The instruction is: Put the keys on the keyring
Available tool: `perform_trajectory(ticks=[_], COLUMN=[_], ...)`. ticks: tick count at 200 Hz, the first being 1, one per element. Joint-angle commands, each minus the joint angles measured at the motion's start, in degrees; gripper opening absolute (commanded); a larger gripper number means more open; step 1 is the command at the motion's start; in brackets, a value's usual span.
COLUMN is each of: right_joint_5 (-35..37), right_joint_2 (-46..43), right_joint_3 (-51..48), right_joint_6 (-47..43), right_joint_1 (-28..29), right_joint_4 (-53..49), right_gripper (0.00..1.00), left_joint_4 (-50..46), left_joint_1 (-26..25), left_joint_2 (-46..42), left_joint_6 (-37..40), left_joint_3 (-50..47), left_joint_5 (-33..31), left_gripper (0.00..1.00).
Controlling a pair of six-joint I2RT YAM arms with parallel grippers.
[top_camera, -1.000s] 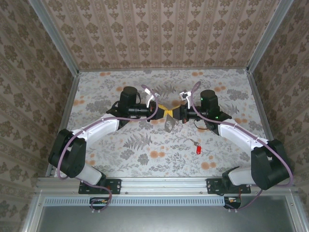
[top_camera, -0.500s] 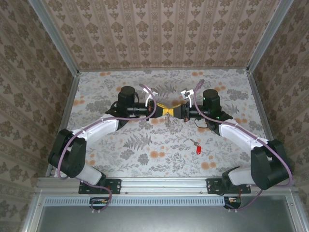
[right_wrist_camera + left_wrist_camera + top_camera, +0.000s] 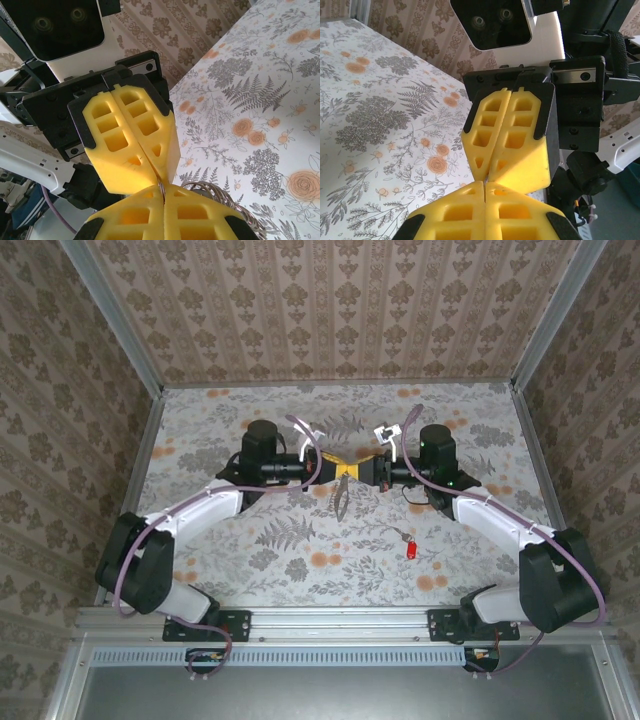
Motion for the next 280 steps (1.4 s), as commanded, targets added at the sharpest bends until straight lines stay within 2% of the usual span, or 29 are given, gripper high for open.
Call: perform_trajectory(ticks=[1,16,32,51,196,280], right_joint_5=[2.06,2.04,2.13,2.24,-0.04,-0.49], right_joint_2=[0.15,-0.21,-0.80,-1.40,-3.27,-2.21], right_joint_3=[0.76,0.60,0.25,-0.27,-3.31,-2.80], right_joint_6=[1.39,1.56,1.69,1.91,4.63,4.91], right_joint_1=[-0.85,-1.12,-1.38,-1.93,-2.51,-1.24], right_joint_4=[2.34,2.36,2.45,2.71,6.81,7.38], right_gripper=[0.11,0.17,0.30,0.35,0.38,0.35], left_joint_4=[2.68,2.83,2.82,3.00,2.00,2.04], left_joint_1=[-1.25,-1.08,-1.07,-0.98,-0.85,-0.90], left_joint_2=[-3.33,-3.80,-4.19,-4.36,-3.25,-2.37], left_joint_6=[2.00,2.17,2.39,2.49,2.84,2.63], left_joint_3=[-1.13,-1.39,-1.43,-1.59,-0.47,0.15], left_joint_5=[-0.19,-1.43,-2.07,-2.60,-1.47,-0.98], left_gripper=[0.00,0.00,0.00,0.00,0.00,0.00])
